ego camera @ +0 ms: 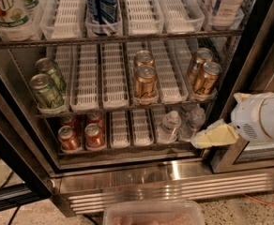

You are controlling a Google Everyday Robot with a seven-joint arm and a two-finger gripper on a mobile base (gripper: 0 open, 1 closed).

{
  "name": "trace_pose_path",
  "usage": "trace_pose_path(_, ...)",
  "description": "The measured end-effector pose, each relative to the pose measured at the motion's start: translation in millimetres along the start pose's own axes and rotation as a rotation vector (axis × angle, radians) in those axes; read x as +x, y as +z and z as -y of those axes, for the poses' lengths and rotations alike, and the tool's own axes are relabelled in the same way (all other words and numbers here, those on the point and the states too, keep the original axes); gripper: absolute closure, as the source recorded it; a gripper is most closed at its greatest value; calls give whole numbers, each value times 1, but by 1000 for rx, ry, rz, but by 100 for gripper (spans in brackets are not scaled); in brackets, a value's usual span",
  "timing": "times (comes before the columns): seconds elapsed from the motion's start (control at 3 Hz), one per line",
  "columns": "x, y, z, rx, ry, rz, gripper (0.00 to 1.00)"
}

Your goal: Pick orange can from middle shelf of fridge

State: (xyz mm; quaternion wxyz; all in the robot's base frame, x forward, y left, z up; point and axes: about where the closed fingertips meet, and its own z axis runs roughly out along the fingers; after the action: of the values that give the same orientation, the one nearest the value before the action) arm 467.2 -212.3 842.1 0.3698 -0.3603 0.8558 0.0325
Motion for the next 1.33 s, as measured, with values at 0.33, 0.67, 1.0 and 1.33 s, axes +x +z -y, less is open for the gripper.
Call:
trace_pose_path(0.33, -4, 16, 8, 61, 53, 65, 16)
trace_pose_path(0.67, -5, 27, 19, 104, 107, 113, 19)
trace_pose_path(1.0, -3, 32, 32, 145, 151, 143, 41)
trace_pose_path(1.33, -3, 32, 32, 145, 151, 143, 32)
